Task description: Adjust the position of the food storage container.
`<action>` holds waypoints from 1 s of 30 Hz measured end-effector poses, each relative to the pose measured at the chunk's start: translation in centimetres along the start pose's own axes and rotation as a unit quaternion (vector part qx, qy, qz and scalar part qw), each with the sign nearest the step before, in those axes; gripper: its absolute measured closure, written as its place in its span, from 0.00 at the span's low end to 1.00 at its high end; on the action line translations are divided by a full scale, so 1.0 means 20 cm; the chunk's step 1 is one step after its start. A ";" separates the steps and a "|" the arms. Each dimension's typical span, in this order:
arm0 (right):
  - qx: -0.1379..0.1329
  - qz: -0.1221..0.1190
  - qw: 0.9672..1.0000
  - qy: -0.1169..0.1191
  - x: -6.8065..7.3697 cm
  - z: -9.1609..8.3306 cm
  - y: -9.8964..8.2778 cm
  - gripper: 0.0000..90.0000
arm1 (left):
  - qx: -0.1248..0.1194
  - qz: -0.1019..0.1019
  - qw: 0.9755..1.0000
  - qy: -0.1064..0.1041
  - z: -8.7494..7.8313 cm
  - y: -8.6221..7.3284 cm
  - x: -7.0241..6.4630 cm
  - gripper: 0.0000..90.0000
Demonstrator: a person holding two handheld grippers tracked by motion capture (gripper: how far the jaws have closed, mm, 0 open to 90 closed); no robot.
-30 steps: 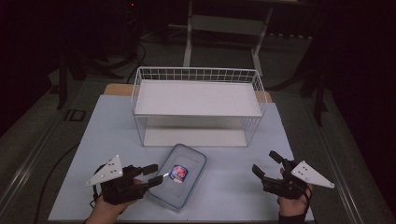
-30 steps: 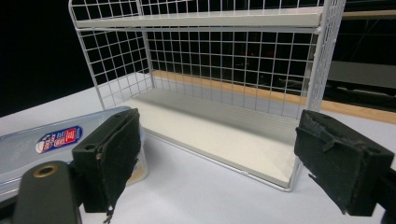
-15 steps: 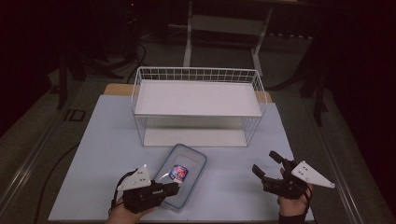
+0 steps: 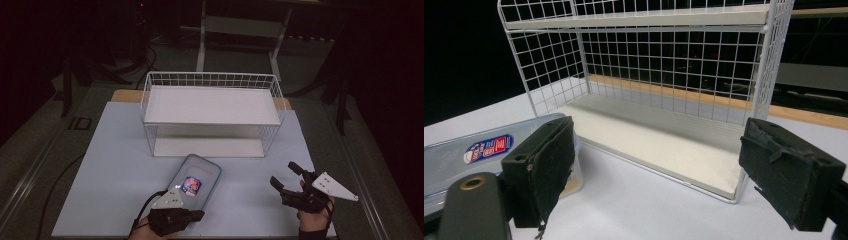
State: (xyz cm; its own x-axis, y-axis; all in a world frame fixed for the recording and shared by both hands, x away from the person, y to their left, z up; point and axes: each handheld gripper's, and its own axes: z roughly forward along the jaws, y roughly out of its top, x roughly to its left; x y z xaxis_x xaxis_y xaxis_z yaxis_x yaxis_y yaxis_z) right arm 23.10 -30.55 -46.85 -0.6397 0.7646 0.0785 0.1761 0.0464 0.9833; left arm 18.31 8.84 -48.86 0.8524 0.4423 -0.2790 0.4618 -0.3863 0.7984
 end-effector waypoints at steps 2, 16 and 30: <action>0.000 -0.001 1.000 0.000 0.00 0.00 0.00 0.16 | 0.008 0.000 1.000 0.004 0.02 0.01 -0.01 0.99; 0.000 0.005 1.000 0.003 -0.01 0.00 0.00 0.16 | 0.046 0.007 0.998 0.049 -0.02 0.00 -0.02 0.99; 0.001 0.011 1.000 0.006 -0.01 0.00 -0.01 0.16 | 0.069 -0.006 0.997 0.022 0.05 -0.02 -0.06 0.99</action>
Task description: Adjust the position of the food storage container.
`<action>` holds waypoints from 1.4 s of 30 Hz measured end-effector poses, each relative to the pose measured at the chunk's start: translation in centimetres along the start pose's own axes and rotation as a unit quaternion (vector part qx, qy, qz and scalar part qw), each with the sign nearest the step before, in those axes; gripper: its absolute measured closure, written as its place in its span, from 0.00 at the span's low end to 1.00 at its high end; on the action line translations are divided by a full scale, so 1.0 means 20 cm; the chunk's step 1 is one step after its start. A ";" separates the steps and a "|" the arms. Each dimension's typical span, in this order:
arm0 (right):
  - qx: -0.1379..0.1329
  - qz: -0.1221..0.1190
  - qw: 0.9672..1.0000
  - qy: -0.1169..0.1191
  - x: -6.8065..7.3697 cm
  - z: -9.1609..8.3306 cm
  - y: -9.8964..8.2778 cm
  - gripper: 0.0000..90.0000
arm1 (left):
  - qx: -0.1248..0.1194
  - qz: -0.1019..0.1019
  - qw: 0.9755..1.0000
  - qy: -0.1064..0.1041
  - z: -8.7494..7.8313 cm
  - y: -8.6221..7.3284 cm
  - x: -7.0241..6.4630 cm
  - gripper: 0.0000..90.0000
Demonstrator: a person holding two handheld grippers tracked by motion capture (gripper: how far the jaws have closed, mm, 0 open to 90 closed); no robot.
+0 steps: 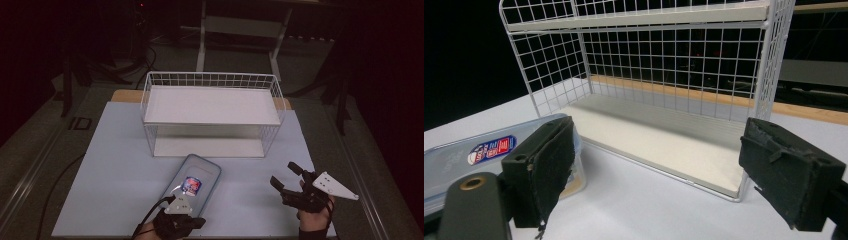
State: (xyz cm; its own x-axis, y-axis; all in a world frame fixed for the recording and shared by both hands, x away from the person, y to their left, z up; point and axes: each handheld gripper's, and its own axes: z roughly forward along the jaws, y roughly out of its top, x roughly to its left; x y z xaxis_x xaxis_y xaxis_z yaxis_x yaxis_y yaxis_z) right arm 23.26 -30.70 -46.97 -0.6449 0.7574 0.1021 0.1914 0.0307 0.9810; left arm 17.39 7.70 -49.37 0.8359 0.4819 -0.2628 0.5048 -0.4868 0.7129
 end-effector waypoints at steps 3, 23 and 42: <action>0.000 0.001 1.000 0.001 0.00 0.00 0.00 0.16 | 0.000 -0.009 1.000 0.006 -0.01 -0.02 0.01 0.99; 0.000 0.005 1.000 0.004 0.00 0.00 0.00 0.16 | -0.029 -0.075 0.993 0.082 -0.24 -0.17 0.19 0.99; 0.003 0.008 1.000 0.006 0.00 0.01 0.00 0.16 | -0.052 -0.110 0.980 0.159 -0.44 -0.25 0.30 0.99</action>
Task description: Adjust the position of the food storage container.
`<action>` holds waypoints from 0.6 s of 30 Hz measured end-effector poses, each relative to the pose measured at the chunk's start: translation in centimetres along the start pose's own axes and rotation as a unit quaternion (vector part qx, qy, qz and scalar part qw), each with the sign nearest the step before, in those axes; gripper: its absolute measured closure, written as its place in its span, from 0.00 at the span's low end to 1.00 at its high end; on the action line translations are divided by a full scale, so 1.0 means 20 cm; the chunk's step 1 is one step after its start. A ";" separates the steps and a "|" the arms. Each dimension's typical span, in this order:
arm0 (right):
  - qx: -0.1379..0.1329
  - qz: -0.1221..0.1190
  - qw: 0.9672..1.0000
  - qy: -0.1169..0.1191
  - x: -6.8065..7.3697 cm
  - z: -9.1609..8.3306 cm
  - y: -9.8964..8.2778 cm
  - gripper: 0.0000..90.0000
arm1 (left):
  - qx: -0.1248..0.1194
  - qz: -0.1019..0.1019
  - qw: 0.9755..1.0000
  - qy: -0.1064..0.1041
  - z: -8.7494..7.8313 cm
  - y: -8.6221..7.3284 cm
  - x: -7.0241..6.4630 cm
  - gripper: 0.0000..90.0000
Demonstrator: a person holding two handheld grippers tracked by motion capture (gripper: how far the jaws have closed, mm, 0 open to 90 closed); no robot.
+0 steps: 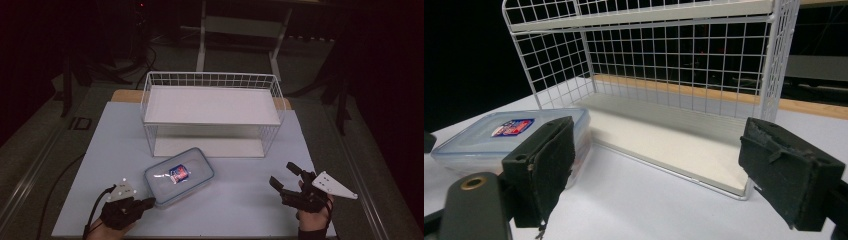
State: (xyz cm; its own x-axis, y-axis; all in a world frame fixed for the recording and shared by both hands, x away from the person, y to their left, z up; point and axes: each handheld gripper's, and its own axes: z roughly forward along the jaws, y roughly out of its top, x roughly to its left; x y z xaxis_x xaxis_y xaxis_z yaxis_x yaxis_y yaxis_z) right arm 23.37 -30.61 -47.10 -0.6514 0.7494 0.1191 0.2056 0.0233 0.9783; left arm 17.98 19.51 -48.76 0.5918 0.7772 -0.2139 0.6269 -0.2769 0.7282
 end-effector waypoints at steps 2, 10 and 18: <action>0.000 -0.001 1.000 0.000 0.00 0.00 0.00 0.16 | -0.004 -0.006 1.000 0.009 -0.01 -0.01 0.02 0.99; -0.001 -0.002 1.000 0.000 0.00 0.00 0.00 0.16 | 0.013 -0.044 0.998 0.042 0.06 -0.04 0.20 0.99; -0.001 -0.001 1.000 0.001 0.00 0.00 0.00 0.16 | 0.016 -0.035 0.998 0.050 0.15 0.01 0.25 0.99</action>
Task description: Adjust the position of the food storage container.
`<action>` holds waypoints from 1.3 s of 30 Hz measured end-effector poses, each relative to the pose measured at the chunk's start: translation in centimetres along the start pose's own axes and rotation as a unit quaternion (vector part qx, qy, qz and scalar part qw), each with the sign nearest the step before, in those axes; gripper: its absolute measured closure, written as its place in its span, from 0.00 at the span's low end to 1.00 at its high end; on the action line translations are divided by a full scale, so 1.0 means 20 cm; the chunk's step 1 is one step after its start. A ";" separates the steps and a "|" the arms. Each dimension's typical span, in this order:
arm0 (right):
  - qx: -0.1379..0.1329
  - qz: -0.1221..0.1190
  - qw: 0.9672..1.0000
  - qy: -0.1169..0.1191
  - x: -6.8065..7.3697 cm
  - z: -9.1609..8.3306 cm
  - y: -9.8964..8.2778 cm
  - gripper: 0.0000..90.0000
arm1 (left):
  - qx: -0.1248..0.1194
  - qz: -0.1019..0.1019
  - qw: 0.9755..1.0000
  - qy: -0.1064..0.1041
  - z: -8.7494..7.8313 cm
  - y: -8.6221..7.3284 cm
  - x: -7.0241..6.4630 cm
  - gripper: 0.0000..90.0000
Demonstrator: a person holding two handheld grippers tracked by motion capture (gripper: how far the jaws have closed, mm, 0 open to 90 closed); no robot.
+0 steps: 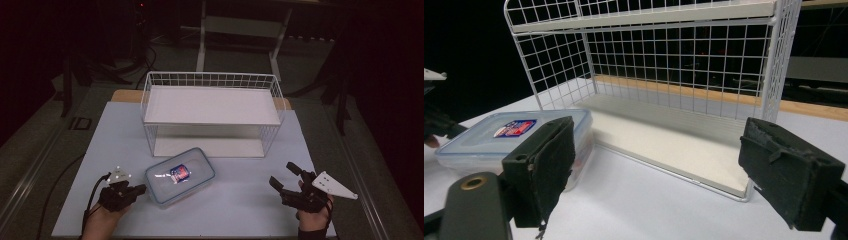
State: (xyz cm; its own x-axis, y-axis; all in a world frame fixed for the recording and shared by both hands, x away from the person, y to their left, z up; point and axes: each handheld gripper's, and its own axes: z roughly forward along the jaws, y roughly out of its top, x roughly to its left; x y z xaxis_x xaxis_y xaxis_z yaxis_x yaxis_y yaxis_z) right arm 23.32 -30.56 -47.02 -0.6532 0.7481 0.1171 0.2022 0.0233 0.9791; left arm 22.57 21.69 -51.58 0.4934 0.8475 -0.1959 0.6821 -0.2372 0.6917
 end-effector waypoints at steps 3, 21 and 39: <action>0.002 0.002 1.000 0.001 0.00 0.00 0.00 0.16 | 0.001 0.000 1.000 0.000 0.02 0.02 0.01 0.99; 0.001 -0.001 1.000 0.002 0.01 0.00 0.00 0.16 | -0.020 0.050 0.998 -0.034 0.25 0.21 -0.04 0.99; 0.011 -0.005 1.000 0.010 0.01 0.02 -0.01 0.17 | -0.034 0.060 0.997 -0.046 0.45 0.35 -0.08 0.99</action>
State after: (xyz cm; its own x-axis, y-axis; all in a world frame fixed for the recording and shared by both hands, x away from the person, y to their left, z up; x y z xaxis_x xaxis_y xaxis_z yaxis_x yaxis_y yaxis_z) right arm 23.43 -30.07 -47.30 -0.6689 0.7350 0.1110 0.2119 0.0454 0.9762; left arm 31.31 14.45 -52.70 0.6184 0.7671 -0.1707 0.5792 -0.2981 0.7587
